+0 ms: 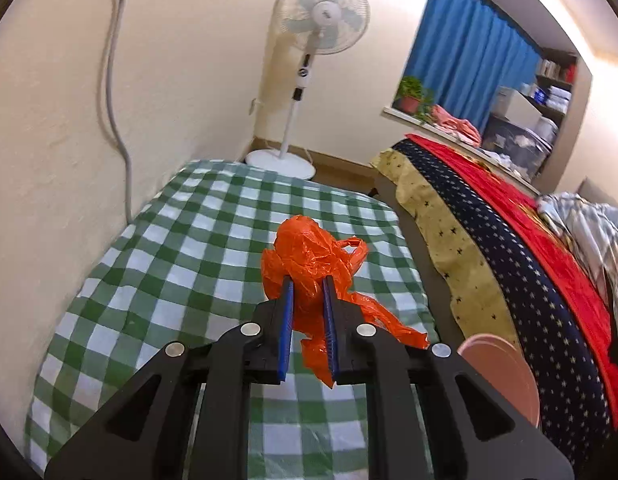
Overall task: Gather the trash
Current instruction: 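Carry the black pouch and orange bag over the pink bin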
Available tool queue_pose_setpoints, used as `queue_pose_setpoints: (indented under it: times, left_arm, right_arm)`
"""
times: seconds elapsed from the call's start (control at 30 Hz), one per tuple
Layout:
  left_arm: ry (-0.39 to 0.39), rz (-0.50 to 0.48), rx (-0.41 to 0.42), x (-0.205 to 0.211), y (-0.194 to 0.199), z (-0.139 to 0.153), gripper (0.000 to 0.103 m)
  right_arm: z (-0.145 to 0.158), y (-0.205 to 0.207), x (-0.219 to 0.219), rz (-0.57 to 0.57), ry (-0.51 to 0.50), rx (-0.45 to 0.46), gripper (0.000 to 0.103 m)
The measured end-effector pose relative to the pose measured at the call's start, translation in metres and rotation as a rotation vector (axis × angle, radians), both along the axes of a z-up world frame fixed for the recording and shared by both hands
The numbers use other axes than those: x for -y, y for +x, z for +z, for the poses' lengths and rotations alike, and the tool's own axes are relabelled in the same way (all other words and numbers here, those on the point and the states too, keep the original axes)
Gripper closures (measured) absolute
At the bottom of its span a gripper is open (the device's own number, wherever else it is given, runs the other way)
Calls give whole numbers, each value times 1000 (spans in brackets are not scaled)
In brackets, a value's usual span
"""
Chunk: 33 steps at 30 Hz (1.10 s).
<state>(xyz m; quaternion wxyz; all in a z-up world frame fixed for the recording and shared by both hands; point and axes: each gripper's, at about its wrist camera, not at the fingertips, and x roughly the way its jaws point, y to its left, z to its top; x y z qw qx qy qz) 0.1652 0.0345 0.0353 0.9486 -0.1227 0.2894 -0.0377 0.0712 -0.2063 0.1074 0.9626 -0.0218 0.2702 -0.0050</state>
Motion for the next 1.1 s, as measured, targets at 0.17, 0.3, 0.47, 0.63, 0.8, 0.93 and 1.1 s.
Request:
queue_pose_setpoints:
  times: [0.17,0.3,0.47,0.63,0.8,0.93,1.1]
  left_arm:
    - [39,-49,19,22,-18,5,89]
    - [55,-81,36,36,-32,5,89]
    - [82,-116,54,50,-41,7,89]
    - [82,-141,60,63,-44,8,89]
    - [92,-167,57,77,-42,4,89]
    - [104,-188,43,88,-37,-4,89]
    - [108,-209,34,101,-31,-10,89]
  right_arm:
    - [5,-12,22,-1,-5,10,45]
    - [4,-19,40,-9,1,11,45]
    - [-2,-22,62,-27,8,10,45]
    - [-7,-21,78,-43,2,15,45]
    - [-17,-15,91,-61,13,9,45]
    - [-27,-8,101,-84,35,-6,45]
    - [-38,-1,112,-112,52,-20,45]
